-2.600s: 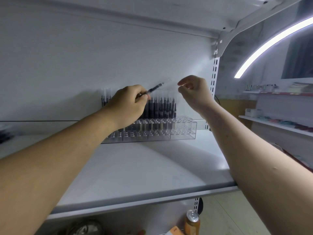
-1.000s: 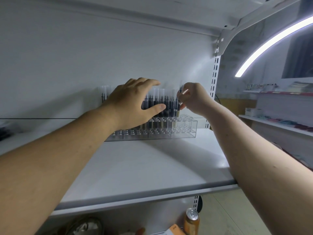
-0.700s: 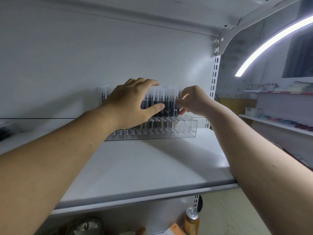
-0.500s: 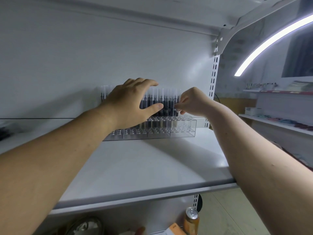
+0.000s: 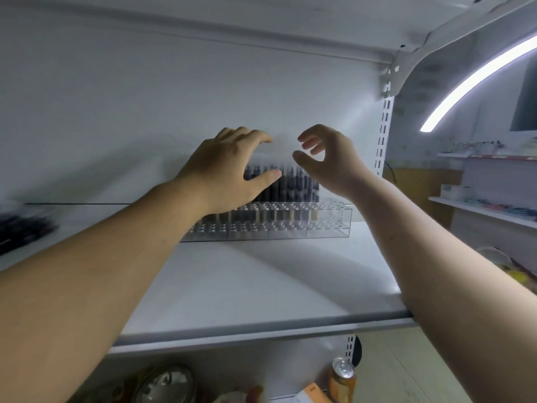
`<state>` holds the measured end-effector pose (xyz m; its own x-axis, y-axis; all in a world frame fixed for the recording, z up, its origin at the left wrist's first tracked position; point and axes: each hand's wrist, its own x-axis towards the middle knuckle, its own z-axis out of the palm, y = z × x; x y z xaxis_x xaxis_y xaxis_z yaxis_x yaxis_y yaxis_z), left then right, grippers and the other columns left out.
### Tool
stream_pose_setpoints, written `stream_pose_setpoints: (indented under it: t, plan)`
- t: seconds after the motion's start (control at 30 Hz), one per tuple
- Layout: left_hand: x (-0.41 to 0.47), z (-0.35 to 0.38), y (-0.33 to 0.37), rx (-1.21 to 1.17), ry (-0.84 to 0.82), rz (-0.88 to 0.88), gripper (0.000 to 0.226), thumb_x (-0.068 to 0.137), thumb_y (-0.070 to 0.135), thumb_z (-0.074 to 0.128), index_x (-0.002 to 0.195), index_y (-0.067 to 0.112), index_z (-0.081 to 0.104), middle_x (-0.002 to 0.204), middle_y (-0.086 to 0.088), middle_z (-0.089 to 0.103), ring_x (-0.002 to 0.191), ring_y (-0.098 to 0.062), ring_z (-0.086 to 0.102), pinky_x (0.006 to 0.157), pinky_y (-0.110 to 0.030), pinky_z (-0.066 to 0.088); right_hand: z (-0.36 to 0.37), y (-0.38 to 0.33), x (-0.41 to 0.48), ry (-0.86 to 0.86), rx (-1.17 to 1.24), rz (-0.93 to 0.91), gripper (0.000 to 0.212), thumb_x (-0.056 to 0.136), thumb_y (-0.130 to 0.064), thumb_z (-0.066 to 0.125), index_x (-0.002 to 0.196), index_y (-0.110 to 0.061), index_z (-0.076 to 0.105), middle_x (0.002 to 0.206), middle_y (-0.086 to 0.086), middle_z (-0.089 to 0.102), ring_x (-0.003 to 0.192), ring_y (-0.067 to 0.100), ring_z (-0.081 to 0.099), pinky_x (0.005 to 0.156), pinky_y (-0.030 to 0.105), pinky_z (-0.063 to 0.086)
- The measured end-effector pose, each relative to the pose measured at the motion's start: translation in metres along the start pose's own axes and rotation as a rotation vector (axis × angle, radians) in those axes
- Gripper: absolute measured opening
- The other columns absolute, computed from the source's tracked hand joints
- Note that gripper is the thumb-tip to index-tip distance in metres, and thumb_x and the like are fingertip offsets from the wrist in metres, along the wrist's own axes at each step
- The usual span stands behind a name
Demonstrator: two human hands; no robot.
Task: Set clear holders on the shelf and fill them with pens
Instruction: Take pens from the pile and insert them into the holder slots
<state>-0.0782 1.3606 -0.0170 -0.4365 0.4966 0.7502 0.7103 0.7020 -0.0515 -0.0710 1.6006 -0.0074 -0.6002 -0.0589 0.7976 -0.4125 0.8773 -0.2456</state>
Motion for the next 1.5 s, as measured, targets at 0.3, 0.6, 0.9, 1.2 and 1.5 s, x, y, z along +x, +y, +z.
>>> stream_pose_setpoints:
  t: [0.3, 0.6, 0.9, 1.2, 1.5]
  plan:
    - [-0.035, -0.089, -0.052, 0.205, -0.058, -0.125, 0.064, 0.096, 0.064, 0.056, 0.148, 0.026, 0.047, 0.152, 0.005, 0.051, 0.139, -0.022, 0.046, 0.108, -0.048, 0.045, 0.021, -0.103, 0.014, -0.094, -0.115, -0.275, 0.035, 0.098, -0.048, 0.059, 0.126, -0.027, 0.063, 0.12, -0.007, 0.066, 0.116, 0.014, 0.06, 0.105, 0.044, 0.044]
    - [-0.144, -0.172, -0.118, 0.357, -0.22, -0.465, 0.056, 0.095, 0.063, 0.058, 0.141, 0.031, 0.05, 0.14, 0.013, 0.056, 0.126, -0.015, 0.054, 0.103, -0.043, 0.049, 0.123, -0.252, 0.013, -0.291, 0.075, -0.422, 0.035, 0.096, -0.049, 0.062, 0.125, -0.029, 0.06, 0.111, -0.011, 0.066, 0.102, 0.014, 0.061, 0.094, 0.036, 0.044]
    - [-0.189, -0.172, -0.163, 0.278, -0.375, -0.741, 0.046, 0.091, 0.054, 0.072, 0.12, 0.019, 0.066, 0.112, 0.0, 0.068, 0.097, -0.02, 0.063, 0.085, -0.034, 0.052, 0.187, -0.278, 0.011, -0.399, 0.147, -0.359, 0.026, 0.097, -0.041, 0.064, 0.12, -0.031, 0.062, 0.107, -0.012, 0.068, 0.093, 0.014, 0.06, 0.084, 0.031, 0.037]
    - [-0.161, -0.159, -0.166, 0.382, -0.548, -0.9, 0.045, 0.085, 0.052, 0.079, 0.086, 0.008, 0.074, 0.067, -0.003, 0.076, 0.057, -0.022, 0.073, 0.058, -0.029, 0.06, 0.183, -0.257, 0.007, -0.385, 0.252, -0.266, 0.013, 0.094, -0.038, 0.068, 0.104, -0.031, 0.068, 0.09, -0.017, 0.067, 0.087, 0.016, 0.065, 0.076, 0.03, 0.046]
    - [-0.152, -0.148, -0.183, 0.428, -0.62, -0.952, 0.046, 0.088, 0.053, 0.078, 0.074, 0.012, 0.063, 0.067, -0.003, 0.067, 0.061, -0.022, 0.063, 0.062, -0.027, 0.048, 0.181, -0.254, 0.01, -0.369, 0.285, -0.246, 0.007, 0.093, -0.03, 0.065, 0.089, -0.03, 0.071, 0.088, -0.014, 0.07, 0.082, 0.016, 0.066, 0.076, 0.03, 0.055]
